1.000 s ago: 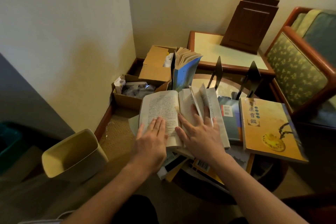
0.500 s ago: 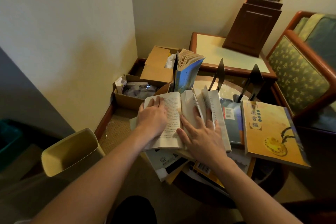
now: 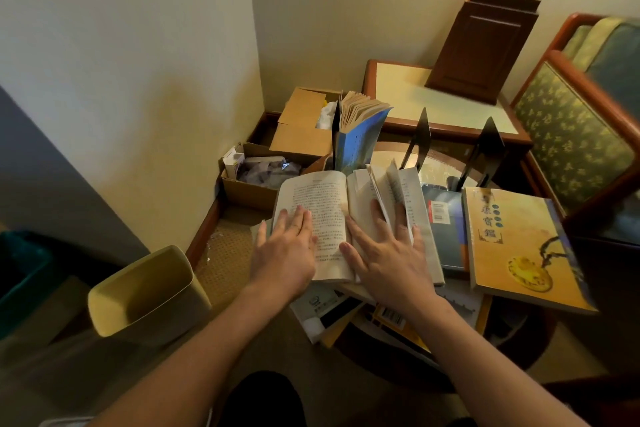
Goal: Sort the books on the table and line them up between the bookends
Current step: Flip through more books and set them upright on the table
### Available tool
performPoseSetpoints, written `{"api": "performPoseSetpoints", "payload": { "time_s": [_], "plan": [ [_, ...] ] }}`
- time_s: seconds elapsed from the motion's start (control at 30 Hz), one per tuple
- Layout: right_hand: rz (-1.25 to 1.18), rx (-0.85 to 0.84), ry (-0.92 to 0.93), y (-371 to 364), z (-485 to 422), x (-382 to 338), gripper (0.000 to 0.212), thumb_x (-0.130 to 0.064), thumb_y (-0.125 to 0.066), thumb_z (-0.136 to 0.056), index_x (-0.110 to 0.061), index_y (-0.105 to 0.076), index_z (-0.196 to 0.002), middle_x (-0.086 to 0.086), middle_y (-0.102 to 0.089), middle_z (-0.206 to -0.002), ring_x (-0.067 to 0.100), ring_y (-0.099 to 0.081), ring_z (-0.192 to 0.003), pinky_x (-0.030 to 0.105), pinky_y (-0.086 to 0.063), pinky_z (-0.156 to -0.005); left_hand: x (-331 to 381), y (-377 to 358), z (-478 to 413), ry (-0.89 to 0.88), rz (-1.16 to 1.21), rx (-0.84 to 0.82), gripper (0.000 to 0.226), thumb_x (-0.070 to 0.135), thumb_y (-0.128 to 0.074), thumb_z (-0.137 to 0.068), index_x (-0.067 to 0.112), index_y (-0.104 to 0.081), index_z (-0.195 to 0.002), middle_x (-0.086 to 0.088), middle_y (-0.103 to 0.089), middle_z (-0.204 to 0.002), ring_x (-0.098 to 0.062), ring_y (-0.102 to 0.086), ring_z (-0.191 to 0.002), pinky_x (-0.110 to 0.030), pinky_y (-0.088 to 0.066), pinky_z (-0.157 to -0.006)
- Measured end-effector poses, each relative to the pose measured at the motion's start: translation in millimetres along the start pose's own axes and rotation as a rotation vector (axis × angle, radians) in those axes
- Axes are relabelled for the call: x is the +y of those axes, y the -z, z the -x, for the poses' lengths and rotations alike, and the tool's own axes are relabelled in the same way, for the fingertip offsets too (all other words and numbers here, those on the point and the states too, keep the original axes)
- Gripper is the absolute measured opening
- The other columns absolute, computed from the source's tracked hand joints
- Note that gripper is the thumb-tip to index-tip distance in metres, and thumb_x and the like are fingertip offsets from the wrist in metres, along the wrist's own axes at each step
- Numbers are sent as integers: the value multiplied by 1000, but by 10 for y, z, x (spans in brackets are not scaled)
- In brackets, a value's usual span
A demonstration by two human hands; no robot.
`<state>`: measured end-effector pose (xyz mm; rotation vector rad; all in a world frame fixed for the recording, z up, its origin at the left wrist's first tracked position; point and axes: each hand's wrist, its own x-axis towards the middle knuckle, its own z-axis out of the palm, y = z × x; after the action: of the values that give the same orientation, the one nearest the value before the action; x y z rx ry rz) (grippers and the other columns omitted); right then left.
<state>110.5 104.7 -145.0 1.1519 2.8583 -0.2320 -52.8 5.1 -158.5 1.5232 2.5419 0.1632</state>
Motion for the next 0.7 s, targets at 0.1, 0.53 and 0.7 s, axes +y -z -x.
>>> {"api": "performPoseSetpoints", "payload": {
  "time_s": [0.1, 0.53, 0.7],
  "plan": [
    [5, -10, -5, 11, 9, -6, 62, -70, -8, -97, -51, 13, -152, 1, 11, -167, 35, 4, -153, 66, -4, -119, -18, 9, -328, 28, 98, -17, 56, 39, -21, -109, 26, -5, -160, 3, -6, -169, -25, -9, -155, -57, -15, -124],
    [59, 79, 41, 120, 25, 37, 65, -66, -18, -99, -47, 11, -155, 9, 15, -167, 39, -19, -150, 70, -11, -116, -46, 19, 65, 228, 651, 124, 86, 66, -58, -88, 22, -30, -156, -4, -27, -164, -30, -44, -139, -45, -52, -102],
    [-108, 196, 22, 190, 94, 46, 95, -60, -42, -96, -39, 35, -148, 6, 36, -160, 29, 1, -153, 65, 0, -119, -53, 65, 124, 270, 686, 114, 88, 68, -63, -84, 21, -36, -153, -6, -31, -162, -29, -45, -137, -42, -53, -100]
  ]
}}
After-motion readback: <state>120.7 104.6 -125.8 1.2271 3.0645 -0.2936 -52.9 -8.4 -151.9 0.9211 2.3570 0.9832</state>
